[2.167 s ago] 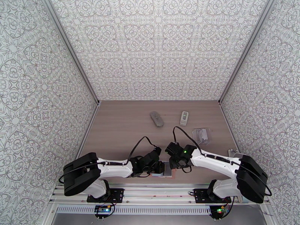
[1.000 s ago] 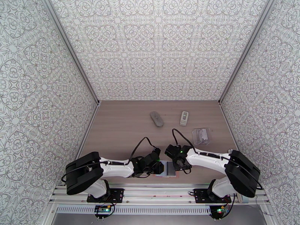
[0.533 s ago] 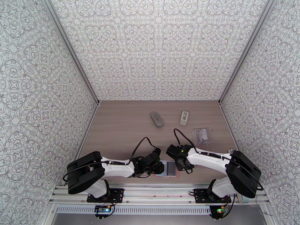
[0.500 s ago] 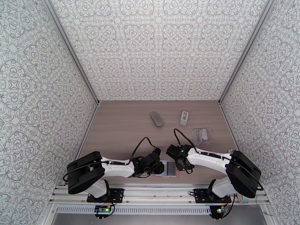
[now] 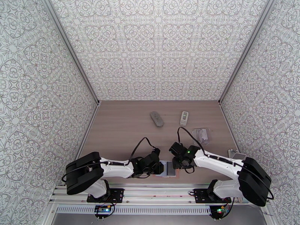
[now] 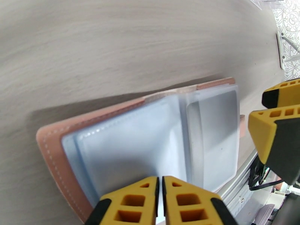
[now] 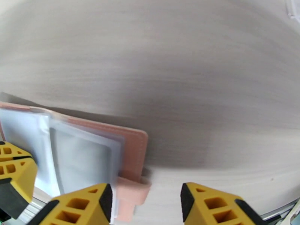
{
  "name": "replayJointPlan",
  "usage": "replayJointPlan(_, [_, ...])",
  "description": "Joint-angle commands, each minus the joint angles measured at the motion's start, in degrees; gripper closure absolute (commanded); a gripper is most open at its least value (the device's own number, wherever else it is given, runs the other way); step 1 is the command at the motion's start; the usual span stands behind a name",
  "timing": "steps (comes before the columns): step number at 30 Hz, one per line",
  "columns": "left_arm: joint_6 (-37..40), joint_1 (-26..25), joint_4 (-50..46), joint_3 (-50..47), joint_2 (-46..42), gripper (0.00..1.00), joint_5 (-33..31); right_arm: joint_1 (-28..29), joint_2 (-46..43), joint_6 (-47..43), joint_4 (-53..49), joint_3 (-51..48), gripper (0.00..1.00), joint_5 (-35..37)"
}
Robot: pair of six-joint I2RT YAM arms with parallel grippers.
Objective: Put the credit cards into the card holder
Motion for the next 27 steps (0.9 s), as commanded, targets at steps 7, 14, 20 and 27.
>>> replayJointPlan(7, [-0.4,0.3,-9.2,-3.8,-6.4,0.84,-4.0,-0.5,3.6,2.1,11.5,-3.1,0.48,-10.9])
replayJointPlan(14, [0.0,2.0,-11.1,-5.7,-10.9,0.84,-4.0,-0.5,2.8,2.3,15.4,-3.0,0.48,-15.3])
replayJointPlan(20, [1.6,2.5,-13.1,-4.9,-15.4,0.84,-3.5,-0.5,1.9,1.9,15.3,-2.7,0.47,-16.0])
replayJointPlan(27, [2.8,1.8,-8.6,-3.3,-14.8,0.83,0.3,-0.5,1.4,1.7,13.7,-2.8,0.48,-14.7])
